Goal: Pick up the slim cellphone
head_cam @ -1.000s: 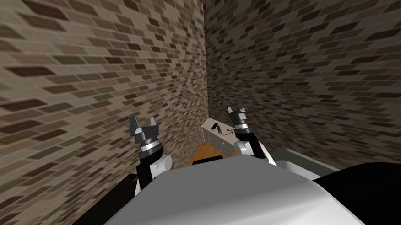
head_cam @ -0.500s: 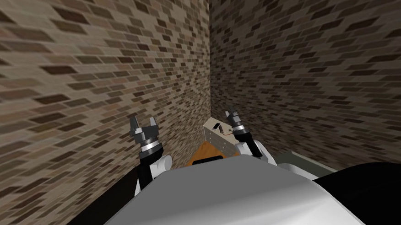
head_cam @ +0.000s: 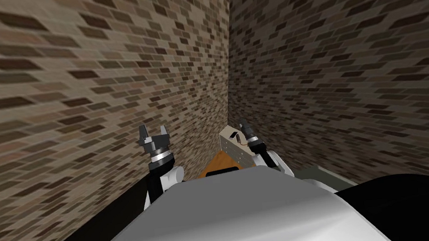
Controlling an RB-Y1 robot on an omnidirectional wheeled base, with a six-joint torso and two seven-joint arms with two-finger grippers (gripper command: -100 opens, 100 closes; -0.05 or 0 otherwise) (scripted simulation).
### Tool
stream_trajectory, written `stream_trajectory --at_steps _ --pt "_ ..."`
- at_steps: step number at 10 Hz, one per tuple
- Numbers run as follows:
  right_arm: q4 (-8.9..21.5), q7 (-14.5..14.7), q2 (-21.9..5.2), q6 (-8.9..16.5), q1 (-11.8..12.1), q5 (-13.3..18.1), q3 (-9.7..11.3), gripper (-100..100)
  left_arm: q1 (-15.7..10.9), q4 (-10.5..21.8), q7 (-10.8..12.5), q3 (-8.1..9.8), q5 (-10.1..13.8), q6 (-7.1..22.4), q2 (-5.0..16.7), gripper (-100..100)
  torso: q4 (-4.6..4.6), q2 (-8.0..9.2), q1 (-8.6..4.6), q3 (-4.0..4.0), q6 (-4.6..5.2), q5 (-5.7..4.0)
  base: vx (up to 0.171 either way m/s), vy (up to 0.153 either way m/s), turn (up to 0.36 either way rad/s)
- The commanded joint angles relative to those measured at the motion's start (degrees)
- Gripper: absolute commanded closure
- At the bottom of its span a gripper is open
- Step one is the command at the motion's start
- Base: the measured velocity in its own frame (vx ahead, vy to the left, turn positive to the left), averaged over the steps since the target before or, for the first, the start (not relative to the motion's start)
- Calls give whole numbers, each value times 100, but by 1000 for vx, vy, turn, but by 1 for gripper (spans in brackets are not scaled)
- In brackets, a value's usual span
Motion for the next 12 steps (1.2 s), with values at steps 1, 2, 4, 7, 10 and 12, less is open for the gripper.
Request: stream_trajectory --at_steps 1,2,4,7,10,12 --pt "130 8 -45 115 -73 286 22 -100 0 0 0 0 0 0 0 0 0 0 0 0 0 0 -11 -2 67" --pt "331 15 -162 263 -108 452 66 -100 0 0 0 0 0 0 0 0 0 -1 0 0 2 0 -10 -1 120" --pt "561 20 -280 417 -146 821 115 -100 1 0 0 0 0 0 0 0 0 -1 -1 -1 2 0 -11 -2 98" --pt "820 25 -401 575 -187 1261 170 -100 1 0 0 1 0 0 0 0 0 -3 -1 -2 3 0 -5 -5 64" --pt "1073 29 -521 738 -231 1750 229 -100 0 0 0 0 0 0 0 0 -1 -4 -4 -2 0 0 -4 -7 103" --pt "1324 32 -642 903 -279 2072 294 -100 1 0 0 1 0 0 0 0 0 -4 -1 -2 4 0 0 -4 71"
